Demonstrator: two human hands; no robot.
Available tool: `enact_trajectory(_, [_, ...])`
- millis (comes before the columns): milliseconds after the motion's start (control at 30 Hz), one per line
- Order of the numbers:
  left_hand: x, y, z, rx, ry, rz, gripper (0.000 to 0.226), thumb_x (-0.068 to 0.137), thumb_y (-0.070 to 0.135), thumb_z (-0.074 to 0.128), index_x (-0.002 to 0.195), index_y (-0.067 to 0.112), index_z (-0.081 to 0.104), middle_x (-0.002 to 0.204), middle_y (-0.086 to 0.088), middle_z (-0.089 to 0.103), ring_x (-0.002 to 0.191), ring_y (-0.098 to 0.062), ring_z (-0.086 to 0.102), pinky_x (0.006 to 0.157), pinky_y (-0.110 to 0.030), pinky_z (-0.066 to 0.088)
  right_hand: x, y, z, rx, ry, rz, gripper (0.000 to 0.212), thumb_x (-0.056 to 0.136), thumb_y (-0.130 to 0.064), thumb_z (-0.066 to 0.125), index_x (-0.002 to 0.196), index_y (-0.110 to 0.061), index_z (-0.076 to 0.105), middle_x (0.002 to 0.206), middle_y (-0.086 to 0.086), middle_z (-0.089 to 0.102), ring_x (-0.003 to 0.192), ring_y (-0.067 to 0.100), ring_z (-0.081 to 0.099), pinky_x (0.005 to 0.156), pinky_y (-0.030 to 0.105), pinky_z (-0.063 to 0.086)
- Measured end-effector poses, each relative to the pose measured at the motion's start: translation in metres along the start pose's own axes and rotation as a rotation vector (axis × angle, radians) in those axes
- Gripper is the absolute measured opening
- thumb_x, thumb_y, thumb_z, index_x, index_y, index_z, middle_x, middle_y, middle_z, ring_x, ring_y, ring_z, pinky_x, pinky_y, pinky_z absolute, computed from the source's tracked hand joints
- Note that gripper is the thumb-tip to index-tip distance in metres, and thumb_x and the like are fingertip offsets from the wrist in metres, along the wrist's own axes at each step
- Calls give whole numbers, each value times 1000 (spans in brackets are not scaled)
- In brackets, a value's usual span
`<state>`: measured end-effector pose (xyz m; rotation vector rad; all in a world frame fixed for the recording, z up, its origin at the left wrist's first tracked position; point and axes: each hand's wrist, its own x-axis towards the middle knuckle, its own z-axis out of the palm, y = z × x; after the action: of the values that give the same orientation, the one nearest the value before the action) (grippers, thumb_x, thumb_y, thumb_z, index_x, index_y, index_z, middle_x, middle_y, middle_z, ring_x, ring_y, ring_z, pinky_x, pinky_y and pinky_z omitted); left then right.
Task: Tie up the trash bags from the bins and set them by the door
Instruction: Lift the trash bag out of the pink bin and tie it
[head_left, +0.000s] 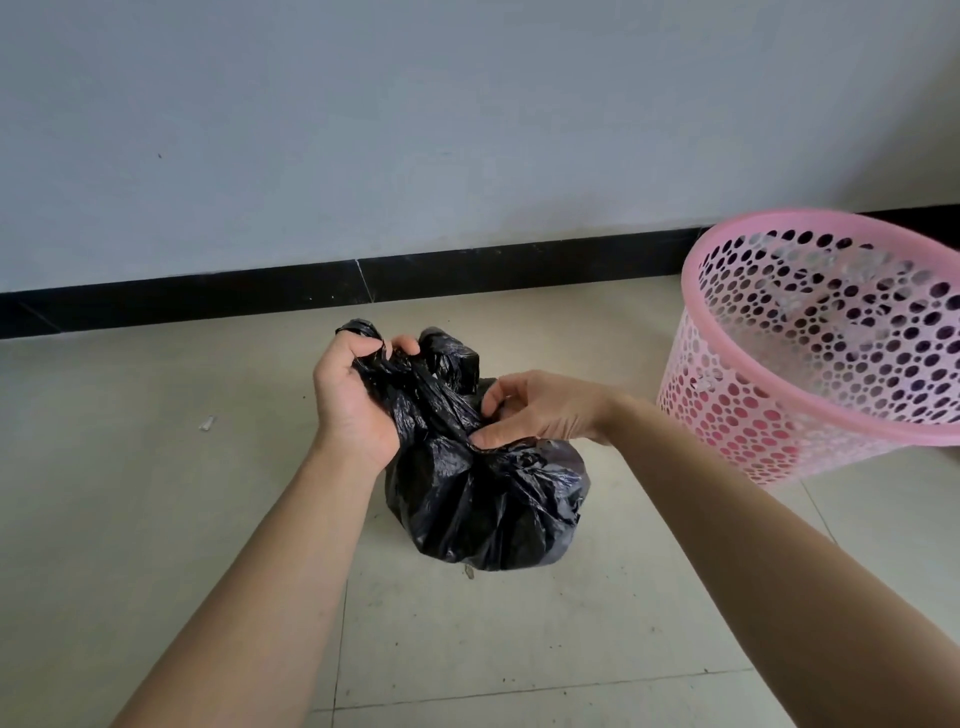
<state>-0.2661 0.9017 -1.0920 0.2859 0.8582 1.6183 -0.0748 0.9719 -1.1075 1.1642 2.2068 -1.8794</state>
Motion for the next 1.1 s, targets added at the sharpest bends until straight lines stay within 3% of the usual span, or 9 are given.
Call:
enact_trajectory(100, [-1, -1, 2, 52, 8, -26, 31, 86, 19, 41, 54, 16, 42, 72, -5, 58, 68, -27, 56, 77, -39, 50, -3, 1, 0, 241, 27, -69, 45, 81, -28, 80, 120, -21, 58, 91, -5, 63, 73, 4, 59, 65, 17, 46])
enact_trajectory(267, [-5, 2, 11, 141, 4, -71, 39, 88, 23, 43, 52, 16, 56, 76, -4, 60, 74, -25, 58, 82, -39, 47, -1, -1, -1, 367, 262, -180, 11, 96, -24, 65, 91, -15, 69, 82, -2, 66, 69, 8, 58, 62, 21, 42])
enact_trajectory(400, [3, 12, 14, 289, 138, 33, 29, 98, 32, 53, 108, 8, 66, 109, -10, 71, 100, -22, 69, 90, -40, 52, 4, -6, -18, 499, 602, -190, 20, 100, -24, 52, 92, -14, 67, 86, -2, 72, 84, 15, 64, 77, 35, 42])
enact_trajectory(500, [12, 19, 5, 120, 217, 99, 38, 103, 30, 49, 132, 6, 53, 121, -13, 70, 111, -24, 70, 101, -47, 51, 3, -7, -26, 727, 695, -153, 24, 97, -20, 42, 88, -14, 63, 75, -2, 71, 73, 15, 67, 68, 32, 42])
enact_trajectory(600, [10, 10, -3, -77, 262, 49, 34, 108, 28, 37, 126, 2, 48, 101, -12, 74, 95, -26, 75, 99, -49, 52, 6, 5, -29, 949, 789, -17, 20, 93, -21, 33, 86, -14, 50, 61, -2, 56, 57, 16, 59, 54, 27, 37])
enact_trajectory(700, [11, 2, -26, -148, 475, 62, 25, 109, 23, 33, 117, 4, 46, 62, -3, 45, 51, -16, 55, 81, -47, 58, 1, 33, -37, 1085, 951, 143, 19, 97, -23, 28, 82, -17, 38, 57, -1, 44, 46, 10, 45, 48, 23, 28])
enact_trajectory(767, [12, 1, -42, -116, 591, 60, 26, 108, 19, 31, 125, 4, 41, 63, -1, 31, 44, -15, 32, 66, -39, 54, -7, 50, -41, 1085, 1012, 213, 20, 98, -23, 27, 81, -17, 35, 62, 0, 40, 46, 8, 39, 47, 22, 28])
enact_trajectory(900, [12, 6, -43, 86, 632, 96, 21, 107, 19, 33, 122, 10, 45, 64, 0, 30, 42, -13, 31, 55, -31, 48, -9, 52, -41, 961, 1020, 226, 19, 97, -24, 32, 82, -16, 42, 65, 1, 43, 54, 11, 40, 50, 24, 32])
enact_trajectory(1100, [2, 27, 9, 474, 307, 253, 9, 103, 30, 53, 100, 24, 59, 97, -3, 69, 96, -20, 70, 94, -37, 56, -9, 12, -51, 519, 1010, -82, 14, 94, -39, 54, 90, -26, 59, 88, -2, 59, 88, 15, 57, 85, 35, 47])
